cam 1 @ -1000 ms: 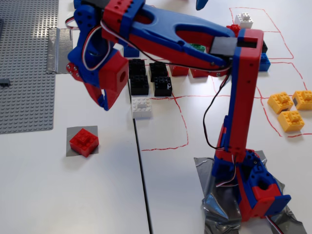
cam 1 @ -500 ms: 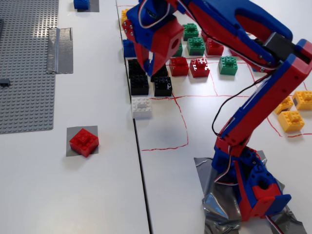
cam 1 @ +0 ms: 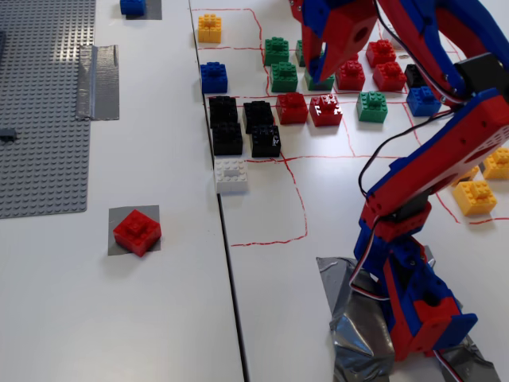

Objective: Grab the block and put it in the grey marker

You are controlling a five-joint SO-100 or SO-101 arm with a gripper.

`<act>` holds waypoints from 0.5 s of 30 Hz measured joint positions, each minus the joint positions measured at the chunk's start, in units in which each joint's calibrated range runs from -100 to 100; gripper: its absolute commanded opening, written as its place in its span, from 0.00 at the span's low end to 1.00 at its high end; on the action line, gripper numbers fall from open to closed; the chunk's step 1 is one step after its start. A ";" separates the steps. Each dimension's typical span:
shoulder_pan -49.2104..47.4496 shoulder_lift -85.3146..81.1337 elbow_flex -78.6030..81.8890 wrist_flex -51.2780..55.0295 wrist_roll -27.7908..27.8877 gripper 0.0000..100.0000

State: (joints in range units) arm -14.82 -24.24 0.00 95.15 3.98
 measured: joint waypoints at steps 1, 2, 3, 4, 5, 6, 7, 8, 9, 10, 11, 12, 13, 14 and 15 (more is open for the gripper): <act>1.61 -0.33 0.09 0.00 0.10 0.00; 2.71 -0.67 0.91 0.00 0.10 0.00; 3.81 -0.75 1.73 0.00 0.10 0.00; 4.54 -0.75 2.09 0.00 0.10 0.00; 5.27 -0.75 2.27 0.00 0.10 0.00; 6.29 -0.75 3.09 0.00 0.10 0.00; 7.17 -1.00 3.81 0.00 0.10 0.00; 8.42 -1.00 4.63 -0.65 0.15 0.00; 9.37 -1.00 5.36 -1.46 0.15 0.00; 10.10 -1.00 6.09 -2.51 0.15 0.00; 10.83 -1.00 7.08 -3.40 0.15 0.00; 11.42 -1.00 8.17 -4.45 0.15 0.00; 12.00 -1.00 9.26 -5.42 0.24 0.00; 12.66 -1.00 10.35 -6.31 0.39 0.00; 13.39 -1.00 11.26 -7.04 0.39 0.00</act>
State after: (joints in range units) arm -1.43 -25.24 11.26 88.11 4.37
